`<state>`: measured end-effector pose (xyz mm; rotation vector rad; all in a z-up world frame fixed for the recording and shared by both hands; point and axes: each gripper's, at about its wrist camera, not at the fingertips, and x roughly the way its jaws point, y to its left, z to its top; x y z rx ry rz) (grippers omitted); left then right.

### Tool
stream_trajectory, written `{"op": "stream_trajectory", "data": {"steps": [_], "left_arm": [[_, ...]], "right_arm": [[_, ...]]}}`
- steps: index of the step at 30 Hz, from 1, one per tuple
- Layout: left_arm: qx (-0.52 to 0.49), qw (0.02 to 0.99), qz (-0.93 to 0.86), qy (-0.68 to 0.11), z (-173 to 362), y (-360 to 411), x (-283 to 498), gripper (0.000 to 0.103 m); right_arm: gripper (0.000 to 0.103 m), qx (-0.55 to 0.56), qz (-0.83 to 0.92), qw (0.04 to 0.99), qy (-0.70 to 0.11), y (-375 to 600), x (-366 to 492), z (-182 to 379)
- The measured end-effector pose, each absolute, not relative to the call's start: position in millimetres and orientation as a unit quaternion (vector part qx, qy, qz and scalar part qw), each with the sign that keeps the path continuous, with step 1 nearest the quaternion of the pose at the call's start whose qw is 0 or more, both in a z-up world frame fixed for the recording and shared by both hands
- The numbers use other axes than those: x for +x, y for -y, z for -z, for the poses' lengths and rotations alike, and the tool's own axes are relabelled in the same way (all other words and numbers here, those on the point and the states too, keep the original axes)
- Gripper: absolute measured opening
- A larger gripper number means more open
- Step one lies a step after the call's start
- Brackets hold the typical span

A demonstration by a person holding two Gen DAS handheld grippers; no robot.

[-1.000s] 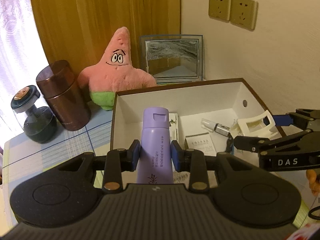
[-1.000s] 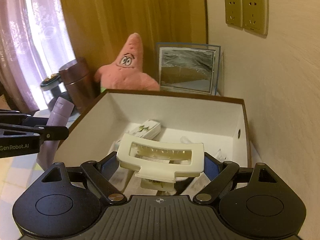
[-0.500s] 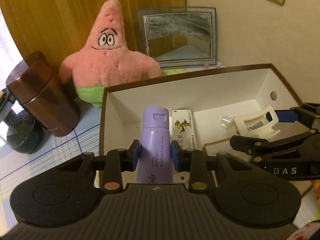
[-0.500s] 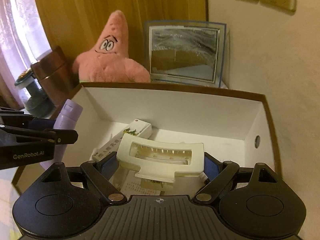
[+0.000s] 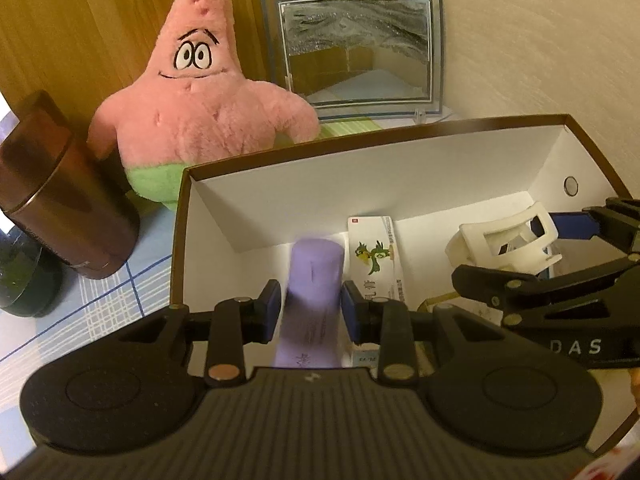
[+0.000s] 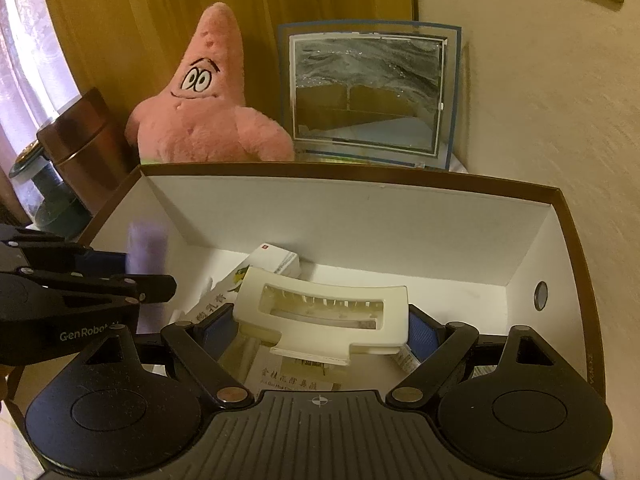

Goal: Organize rigid objects
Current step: 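Open the left tool to drop the purple tube while the right tool releases the white clip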

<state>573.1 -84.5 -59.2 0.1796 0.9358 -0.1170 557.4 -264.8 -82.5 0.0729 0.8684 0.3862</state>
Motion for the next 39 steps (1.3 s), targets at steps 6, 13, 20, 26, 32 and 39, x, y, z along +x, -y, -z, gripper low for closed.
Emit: {"op": "stream_trajectory", "data": {"steps": [6,13,20,26,32,39], "left_arm": [[0.089,0.889,0.057,-0.446,59,83,571,0.028],[0.084,0.889,0.058,-0.446,58,79,567,0.028],[0.082,0.889,0.059,-0.446,57,78,564,0.028],[0.08,0.889,0.057,-0.447,56,76,562,0.029],[0.077,0.892,0.057,-0.443,53,76,559,0.036],[0.072,0.892,0.057,-0.443,50,74,552,0.039]], "right_arm": [[0.084,0.039,-0.182,0.889,-0.419,266,559,83],[0.084,0.043,-0.181,0.888,-0.42,266,560,84],[0.084,0.05,-0.18,0.888,-0.421,265,561,85],[0.084,0.052,-0.183,0.888,-0.418,264,561,83],[0.085,0.06,-0.185,0.889,-0.414,262,560,82],[0.094,0.066,-0.198,0.893,-0.399,264,554,75]]}}
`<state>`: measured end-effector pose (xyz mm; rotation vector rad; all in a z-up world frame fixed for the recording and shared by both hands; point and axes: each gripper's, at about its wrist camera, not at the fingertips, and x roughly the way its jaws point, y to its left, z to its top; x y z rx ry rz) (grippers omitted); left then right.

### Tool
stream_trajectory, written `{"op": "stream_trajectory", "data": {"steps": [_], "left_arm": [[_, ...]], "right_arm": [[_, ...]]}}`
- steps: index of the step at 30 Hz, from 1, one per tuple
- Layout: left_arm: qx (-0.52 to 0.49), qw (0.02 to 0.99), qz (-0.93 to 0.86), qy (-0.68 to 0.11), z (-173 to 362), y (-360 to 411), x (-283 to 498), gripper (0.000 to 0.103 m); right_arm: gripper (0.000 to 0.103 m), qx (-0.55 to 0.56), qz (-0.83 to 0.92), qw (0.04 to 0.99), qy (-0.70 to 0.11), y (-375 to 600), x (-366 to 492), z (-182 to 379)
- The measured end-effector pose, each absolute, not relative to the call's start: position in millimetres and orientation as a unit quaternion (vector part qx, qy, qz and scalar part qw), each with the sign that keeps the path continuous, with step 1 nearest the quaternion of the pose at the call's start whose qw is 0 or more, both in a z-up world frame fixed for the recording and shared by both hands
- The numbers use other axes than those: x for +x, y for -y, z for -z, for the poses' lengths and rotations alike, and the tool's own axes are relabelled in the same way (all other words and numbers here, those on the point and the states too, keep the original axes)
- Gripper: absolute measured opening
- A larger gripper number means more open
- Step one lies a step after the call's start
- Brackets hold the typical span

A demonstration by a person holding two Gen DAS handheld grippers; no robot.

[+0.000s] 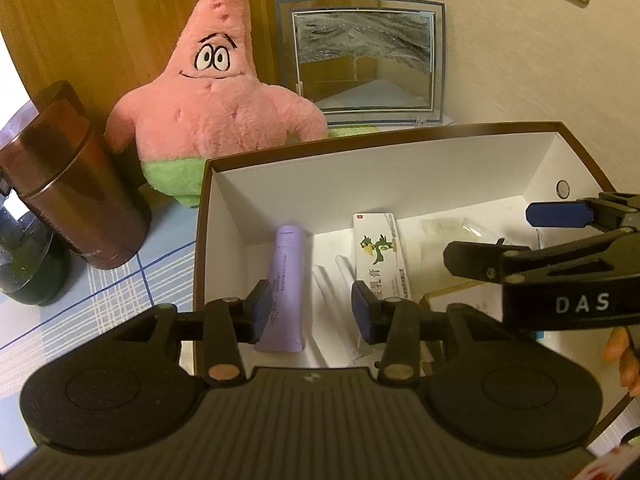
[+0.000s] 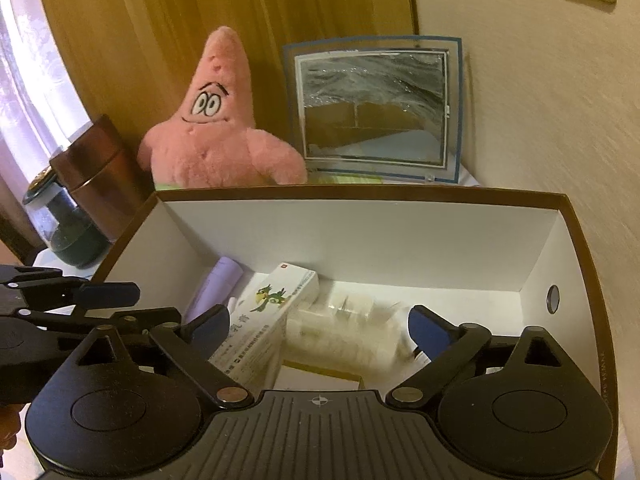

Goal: Organize rigid objects
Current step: 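Open the left tool to drop the purple tube while the right tool releases the white clip, then move both tools back out of the brown box toward the bed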

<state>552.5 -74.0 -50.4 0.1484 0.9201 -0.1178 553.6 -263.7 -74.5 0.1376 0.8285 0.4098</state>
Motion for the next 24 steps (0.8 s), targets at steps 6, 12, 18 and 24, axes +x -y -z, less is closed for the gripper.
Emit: {"op": "stream_trajectory", "data": {"steps": [6,12,18,24], "left_arm": [[0.069,0.892,0.057,-0.442,48,73,550,0.04],[0.066,0.894,0.056,-0.44,45,73,546,0.04],[0.062,0.896,0.057,-0.437,38,74,540,0.041],[0.055,0.899,0.059,-0.431,30,76,530,0.041]], "right_arm": [[0.094,0.063,-0.2,0.891,-0.403,265,547,73],[0.094,0.065,-0.198,0.89,-0.406,270,540,74],[0.094,0.067,-0.196,0.891,-0.405,274,534,69],[0.094,0.073,-0.196,0.893,-0.399,279,526,61]]}}
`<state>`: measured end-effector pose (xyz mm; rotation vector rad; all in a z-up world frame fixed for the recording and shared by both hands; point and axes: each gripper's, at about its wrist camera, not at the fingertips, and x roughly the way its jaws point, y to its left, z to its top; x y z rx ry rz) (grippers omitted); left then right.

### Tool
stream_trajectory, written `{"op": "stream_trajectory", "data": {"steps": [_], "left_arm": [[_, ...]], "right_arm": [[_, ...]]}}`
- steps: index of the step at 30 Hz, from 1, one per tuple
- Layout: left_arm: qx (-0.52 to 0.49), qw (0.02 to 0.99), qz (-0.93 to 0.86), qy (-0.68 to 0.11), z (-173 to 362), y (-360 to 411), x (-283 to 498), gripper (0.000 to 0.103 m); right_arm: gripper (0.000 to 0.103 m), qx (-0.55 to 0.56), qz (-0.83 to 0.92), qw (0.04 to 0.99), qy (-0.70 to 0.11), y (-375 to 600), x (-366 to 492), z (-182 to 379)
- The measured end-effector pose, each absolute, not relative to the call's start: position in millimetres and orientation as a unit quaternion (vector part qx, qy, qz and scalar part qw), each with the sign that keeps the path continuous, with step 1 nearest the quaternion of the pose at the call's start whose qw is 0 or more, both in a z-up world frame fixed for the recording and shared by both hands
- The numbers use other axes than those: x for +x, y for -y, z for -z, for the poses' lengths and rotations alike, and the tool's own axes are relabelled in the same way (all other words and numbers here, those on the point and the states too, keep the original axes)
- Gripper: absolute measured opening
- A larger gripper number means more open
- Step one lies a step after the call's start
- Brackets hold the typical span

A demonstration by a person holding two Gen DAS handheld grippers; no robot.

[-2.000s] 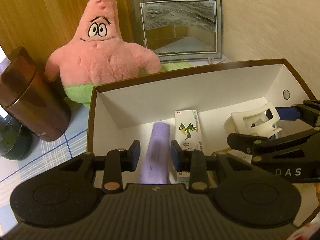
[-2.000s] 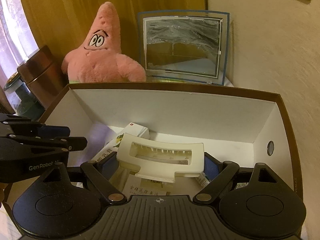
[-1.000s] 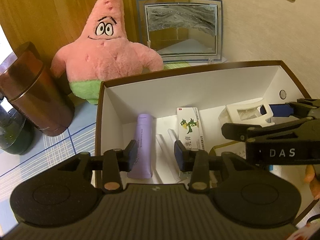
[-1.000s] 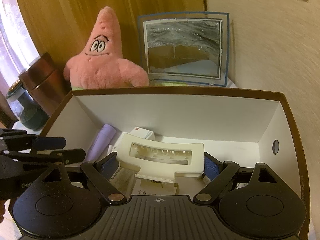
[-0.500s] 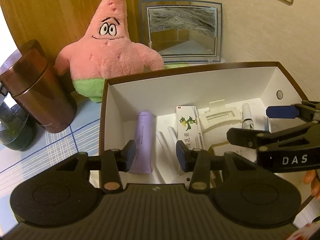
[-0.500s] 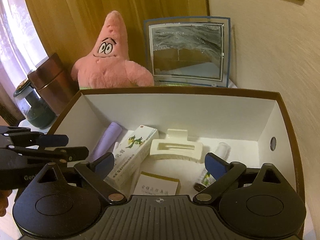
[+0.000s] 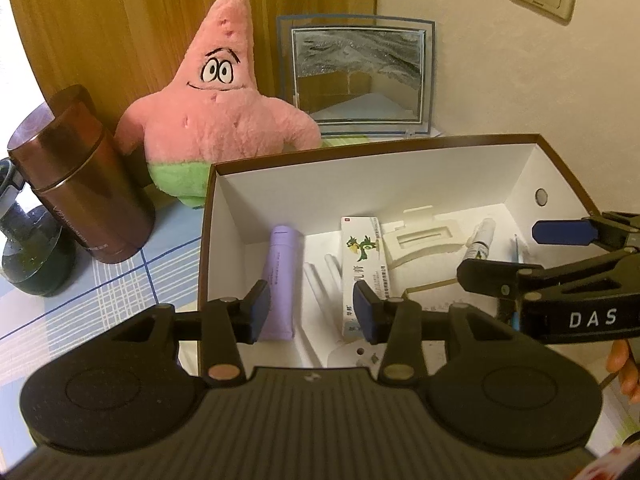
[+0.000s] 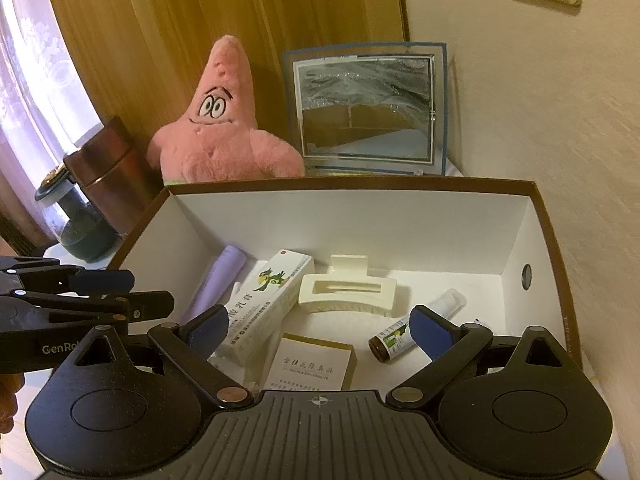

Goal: Organize rigid objects
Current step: 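Move both tools back out of the brown box toward the bed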

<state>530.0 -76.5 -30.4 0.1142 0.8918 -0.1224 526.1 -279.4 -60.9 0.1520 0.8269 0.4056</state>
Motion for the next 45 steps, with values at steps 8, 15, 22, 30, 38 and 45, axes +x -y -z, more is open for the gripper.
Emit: {"op": "stream_trajectory", "data": {"steps": [8,15,22,30,38,45], "left_arm": [[0.039,0.907,0.063,-0.414,11,75,507,0.041],[0.027,0.917,0.065,-0.392,-11,71,474,0.047],[0.007,0.925,0.06,-0.376,-30,61,435,0.05],[-0.016,0.928,0.054,-0.369,-42,49,386,0.052],[-0.02,0.929,0.05,-0.367,-39,46,336,0.052],[-0.028,0.922,0.045,-0.384,-25,45,296,0.052]], "right_arm": [[0.094,0.079,-0.197,0.9,-0.38,284,506,41],[0.094,0.089,-0.199,0.907,-0.359,292,477,21],[0.094,0.103,-0.205,0.914,-0.336,300,439,1],[0.094,0.116,-0.214,0.913,-0.328,304,397,-6],[0.094,0.081,-0.234,0.914,-0.321,298,351,-4],[0.094,0.075,-0.252,0.902,-0.343,290,318,6]]}}
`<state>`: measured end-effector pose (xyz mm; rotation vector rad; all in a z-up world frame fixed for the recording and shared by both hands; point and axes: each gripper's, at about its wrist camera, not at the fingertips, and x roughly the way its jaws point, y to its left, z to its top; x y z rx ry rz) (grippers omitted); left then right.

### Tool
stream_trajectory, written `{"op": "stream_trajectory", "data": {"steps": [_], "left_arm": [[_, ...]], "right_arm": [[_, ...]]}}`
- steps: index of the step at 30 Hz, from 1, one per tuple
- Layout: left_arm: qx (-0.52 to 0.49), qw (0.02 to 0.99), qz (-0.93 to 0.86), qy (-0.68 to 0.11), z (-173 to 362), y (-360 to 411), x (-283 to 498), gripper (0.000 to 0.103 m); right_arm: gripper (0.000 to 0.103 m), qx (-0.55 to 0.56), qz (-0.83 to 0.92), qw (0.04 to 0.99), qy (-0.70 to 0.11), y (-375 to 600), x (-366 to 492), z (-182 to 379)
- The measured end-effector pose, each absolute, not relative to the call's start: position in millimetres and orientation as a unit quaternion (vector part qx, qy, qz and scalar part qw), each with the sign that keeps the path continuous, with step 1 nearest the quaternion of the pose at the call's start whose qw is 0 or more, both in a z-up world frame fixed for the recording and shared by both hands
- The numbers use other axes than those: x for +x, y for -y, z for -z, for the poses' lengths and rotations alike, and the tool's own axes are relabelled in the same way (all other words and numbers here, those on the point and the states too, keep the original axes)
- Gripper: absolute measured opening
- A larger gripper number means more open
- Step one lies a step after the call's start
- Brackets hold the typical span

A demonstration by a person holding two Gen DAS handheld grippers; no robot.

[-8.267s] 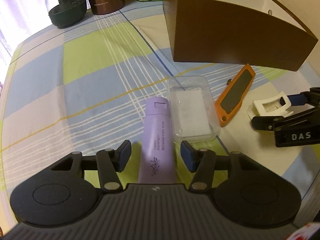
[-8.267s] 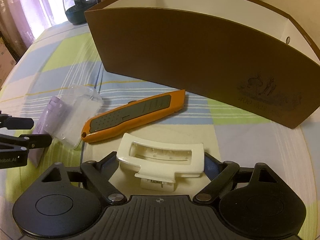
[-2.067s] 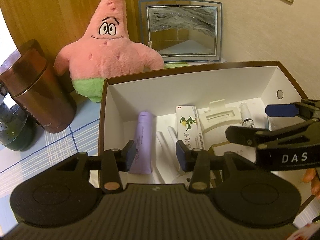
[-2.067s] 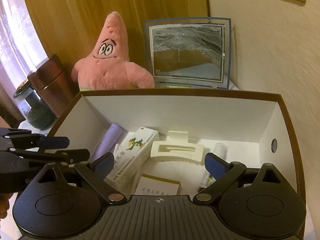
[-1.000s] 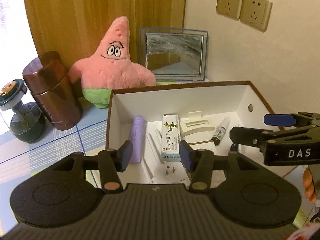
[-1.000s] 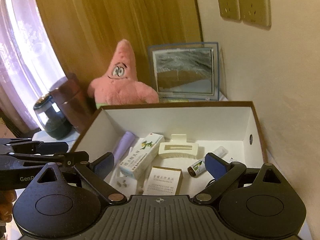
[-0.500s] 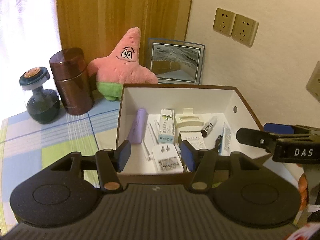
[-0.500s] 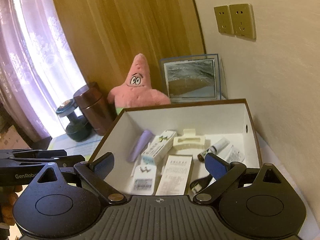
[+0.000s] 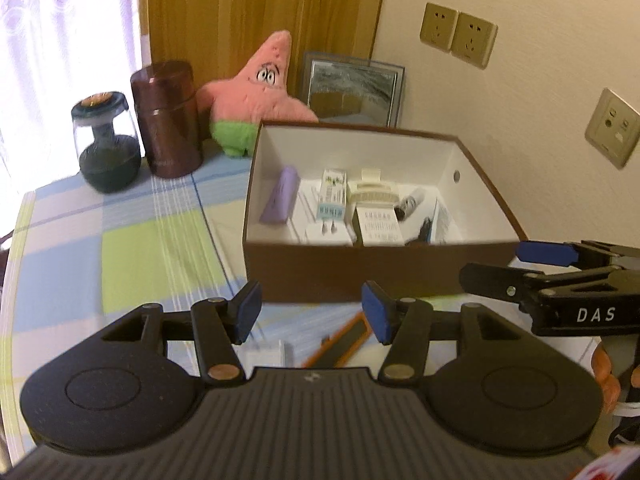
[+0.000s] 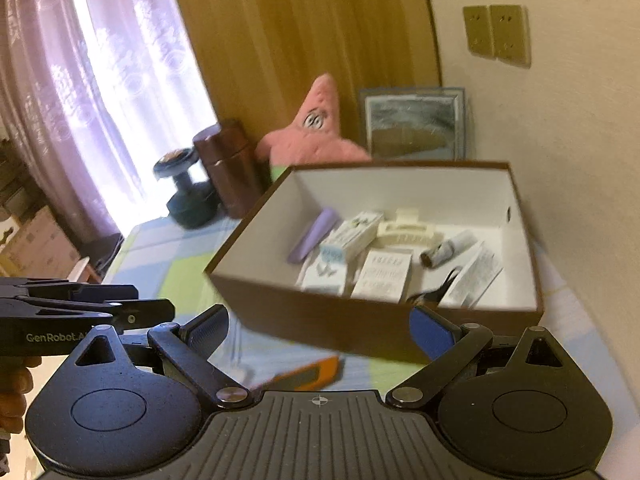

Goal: Organize rigid objects
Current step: 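Move both tools back out of the brown box toward the bed, then grasp the clear plastic case with the left tool while the right tool grasps the orange knife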

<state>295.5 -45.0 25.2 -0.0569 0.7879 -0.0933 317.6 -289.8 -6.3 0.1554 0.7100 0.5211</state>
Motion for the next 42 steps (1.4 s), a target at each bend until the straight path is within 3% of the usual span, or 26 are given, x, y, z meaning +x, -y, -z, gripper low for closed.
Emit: {"op": "stream_trajectory", "data": {"steps": [16,30,42], "left_arm": [[-0.044,0.897,0.011,-0.439,20,33,234,0.052],[-0.051,0.885,-0.012,-0.463,43,27,225,0.052],[-0.046,0.877,-0.008,-0.478,65,24,247,0.052]], "right_arm": [[0.094,0.044,-0.268,0.882,-0.386,268,273,45],[0.093,0.03,-0.285,0.857,-0.429,246,268,80],[0.083,0.038,-0.262,0.846,-0.463,236,294,105]]}}
